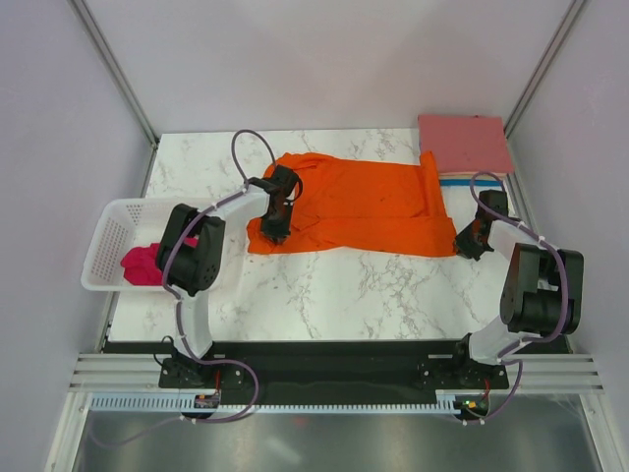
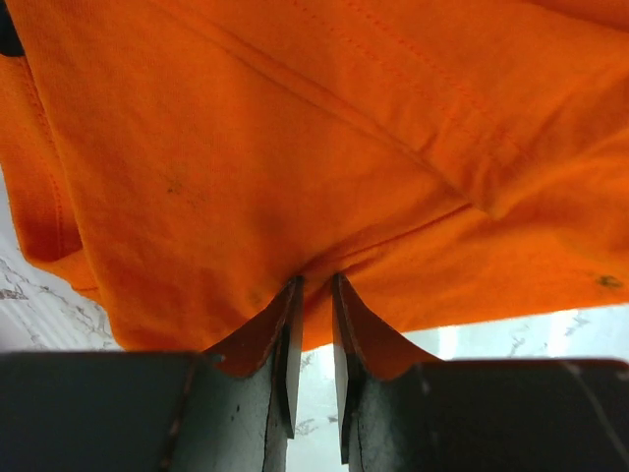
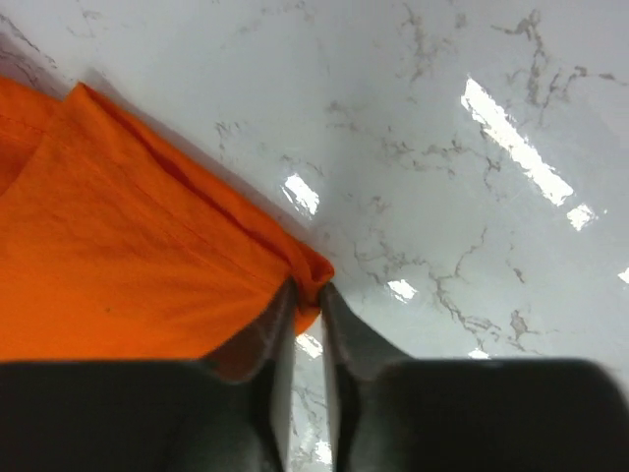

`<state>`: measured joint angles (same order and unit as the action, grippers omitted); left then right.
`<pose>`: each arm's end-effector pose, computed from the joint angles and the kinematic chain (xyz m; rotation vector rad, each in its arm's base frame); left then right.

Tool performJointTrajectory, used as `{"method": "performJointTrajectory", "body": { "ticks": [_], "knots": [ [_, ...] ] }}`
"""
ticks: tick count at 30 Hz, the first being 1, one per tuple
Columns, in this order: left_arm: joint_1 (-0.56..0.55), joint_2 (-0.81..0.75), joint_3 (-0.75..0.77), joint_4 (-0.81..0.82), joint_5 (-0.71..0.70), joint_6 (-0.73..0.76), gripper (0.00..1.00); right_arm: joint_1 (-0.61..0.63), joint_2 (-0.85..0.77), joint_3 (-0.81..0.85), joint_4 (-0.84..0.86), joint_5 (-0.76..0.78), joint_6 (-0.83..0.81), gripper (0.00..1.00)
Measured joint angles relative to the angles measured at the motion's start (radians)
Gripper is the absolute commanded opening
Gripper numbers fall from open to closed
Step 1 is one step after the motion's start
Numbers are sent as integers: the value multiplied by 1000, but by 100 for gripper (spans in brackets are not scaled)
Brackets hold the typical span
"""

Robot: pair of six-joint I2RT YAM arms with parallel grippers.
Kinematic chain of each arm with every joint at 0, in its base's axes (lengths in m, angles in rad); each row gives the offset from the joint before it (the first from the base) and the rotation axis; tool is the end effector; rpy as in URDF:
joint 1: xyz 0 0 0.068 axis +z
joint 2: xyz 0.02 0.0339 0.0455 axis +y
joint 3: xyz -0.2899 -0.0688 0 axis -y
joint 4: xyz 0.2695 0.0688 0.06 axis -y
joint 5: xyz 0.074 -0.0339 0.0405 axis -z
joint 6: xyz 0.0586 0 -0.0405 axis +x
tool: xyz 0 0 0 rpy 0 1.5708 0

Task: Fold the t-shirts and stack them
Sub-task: Fold the tshirt

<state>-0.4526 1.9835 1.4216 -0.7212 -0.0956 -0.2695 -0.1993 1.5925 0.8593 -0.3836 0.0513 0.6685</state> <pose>0.3926 -0.1847 0.1594 0.2400 2.8289 -0.0182 0.3178 -0.0673 0.1485 1.1442 2.4316 0.0772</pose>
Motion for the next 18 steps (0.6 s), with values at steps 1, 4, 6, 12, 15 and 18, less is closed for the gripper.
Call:
{"method": "performJointTrajectory", "body": {
  "ticks": [1,4,6,12,15,18],
  "knots": [
    [0,7,-4,0,-13,-1,25,0,1,-3,2,4,3,11],
    [0,2,-22,13,-39,-3,25,2,-1,-4,14,18,0,0],
    [-3,-10,-38,25,-52,-3,25,3,-7,-6,14,35,0,0],
    [-3,-65,-114,43,-68,-8,25,-2,-51,-14,-26,84,-3,0],
    [-8,-110,-172,39,-63,-18,25,-26,-107,-38,-54,89,-6,0],
    [-21,-154,-229,40,-51,-32,25,-55,-168,-74,-83,87,-8,0]
  ]
}}
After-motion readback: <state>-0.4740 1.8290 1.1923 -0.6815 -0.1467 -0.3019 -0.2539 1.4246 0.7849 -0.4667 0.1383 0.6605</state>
